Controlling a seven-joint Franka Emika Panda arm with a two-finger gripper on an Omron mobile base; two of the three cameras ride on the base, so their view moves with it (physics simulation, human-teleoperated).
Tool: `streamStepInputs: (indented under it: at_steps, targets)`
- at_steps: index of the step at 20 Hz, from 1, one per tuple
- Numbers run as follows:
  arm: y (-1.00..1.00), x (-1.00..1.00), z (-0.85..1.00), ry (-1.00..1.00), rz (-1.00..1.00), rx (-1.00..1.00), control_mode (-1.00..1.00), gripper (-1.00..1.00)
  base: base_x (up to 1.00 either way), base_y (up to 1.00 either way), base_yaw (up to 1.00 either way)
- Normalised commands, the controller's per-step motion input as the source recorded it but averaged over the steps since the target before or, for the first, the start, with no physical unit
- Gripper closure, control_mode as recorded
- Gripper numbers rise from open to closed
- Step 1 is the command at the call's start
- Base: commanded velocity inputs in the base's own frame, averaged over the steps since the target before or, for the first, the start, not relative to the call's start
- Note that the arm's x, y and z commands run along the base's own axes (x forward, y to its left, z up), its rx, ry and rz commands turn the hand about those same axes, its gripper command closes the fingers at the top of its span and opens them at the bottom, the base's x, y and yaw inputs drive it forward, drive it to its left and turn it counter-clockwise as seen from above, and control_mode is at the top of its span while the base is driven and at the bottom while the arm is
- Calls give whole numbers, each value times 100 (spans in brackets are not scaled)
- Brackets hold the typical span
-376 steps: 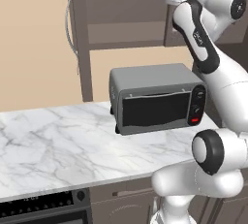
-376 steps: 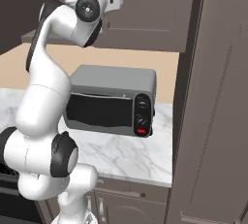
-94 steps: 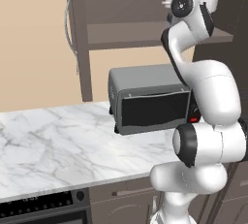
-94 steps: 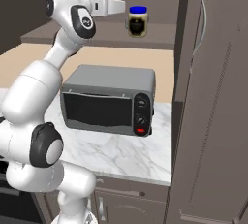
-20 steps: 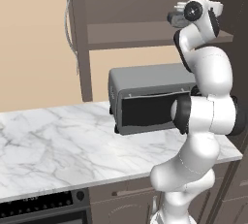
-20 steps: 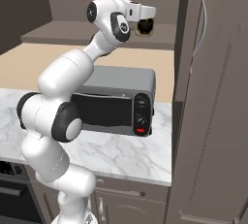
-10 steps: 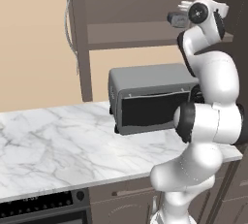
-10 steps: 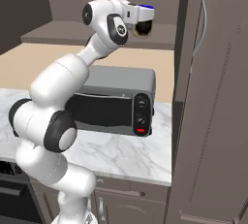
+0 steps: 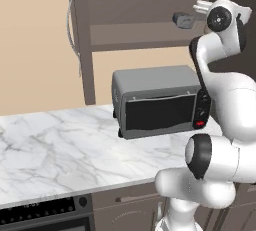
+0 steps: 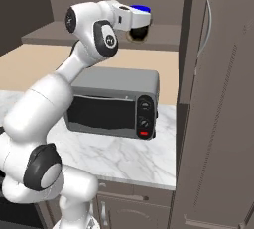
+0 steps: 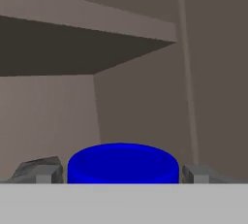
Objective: The dining table condiment station is running low on mayonnaise. Refill the condiment station by opening the cabinet and taking the mayonnaise from the cabinet and placing it on the dining table.
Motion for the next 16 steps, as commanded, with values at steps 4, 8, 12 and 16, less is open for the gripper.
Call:
streamStepInputs:
  at_steps: [4, 8, 12, 16]
  targets:
    - [40, -79, 24, 0, -1, 0, -100, 100, 0, 0, 0]
    - [31, -94, 1, 0, -5, 0, -100, 100, 0, 0, 0]
    - [28, -95, 0, 0, -6, 0, -100, 100, 0, 0, 0]
    - [25, -86, -18, 0, -3, 0, -100, 100, 0, 0, 0]
